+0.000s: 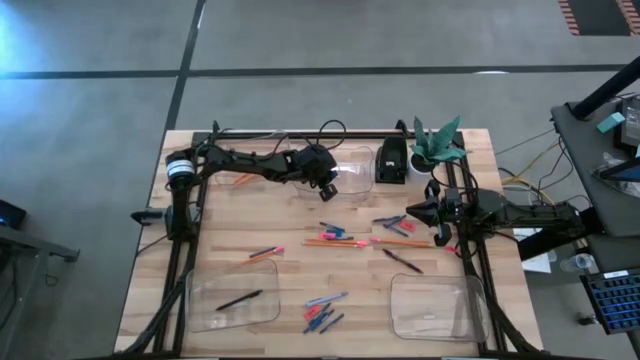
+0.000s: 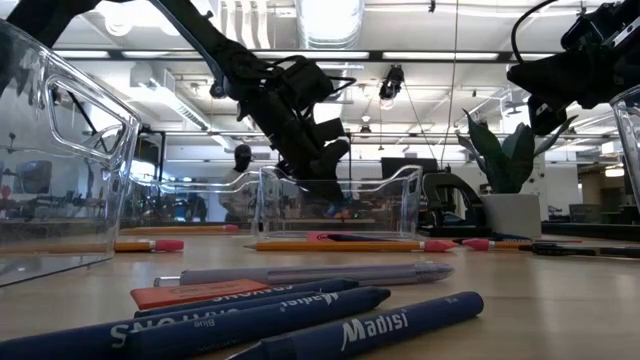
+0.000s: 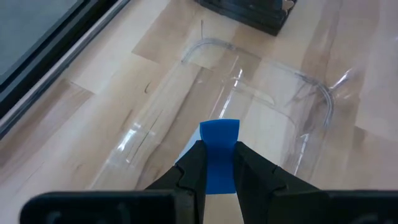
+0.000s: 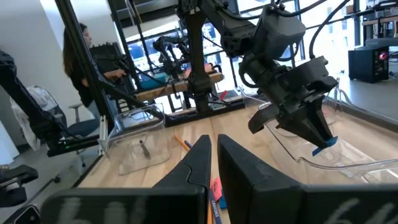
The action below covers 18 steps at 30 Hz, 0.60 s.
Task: Sort crayons/erasers/pens/pencils in bins
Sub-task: Put the blue eraser into the top right transparent bin
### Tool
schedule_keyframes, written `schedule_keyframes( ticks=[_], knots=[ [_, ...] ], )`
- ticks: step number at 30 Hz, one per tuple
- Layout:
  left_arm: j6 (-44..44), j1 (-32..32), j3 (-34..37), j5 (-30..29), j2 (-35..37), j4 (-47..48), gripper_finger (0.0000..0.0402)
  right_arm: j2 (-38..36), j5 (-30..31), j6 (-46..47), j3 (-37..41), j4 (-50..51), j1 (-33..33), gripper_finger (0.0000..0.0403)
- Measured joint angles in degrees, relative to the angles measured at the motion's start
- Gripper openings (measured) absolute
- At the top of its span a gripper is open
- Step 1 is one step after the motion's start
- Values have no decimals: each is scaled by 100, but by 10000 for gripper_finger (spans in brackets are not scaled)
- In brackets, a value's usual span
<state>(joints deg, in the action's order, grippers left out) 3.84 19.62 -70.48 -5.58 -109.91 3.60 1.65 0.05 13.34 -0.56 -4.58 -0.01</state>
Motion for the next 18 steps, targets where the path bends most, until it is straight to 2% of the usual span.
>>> schedule_keyframes(
  ticks=[18],
  knots=[
    [-7,-9,9,85,0,-2,50,0,0,-1,0,0,0,22]
  ],
)
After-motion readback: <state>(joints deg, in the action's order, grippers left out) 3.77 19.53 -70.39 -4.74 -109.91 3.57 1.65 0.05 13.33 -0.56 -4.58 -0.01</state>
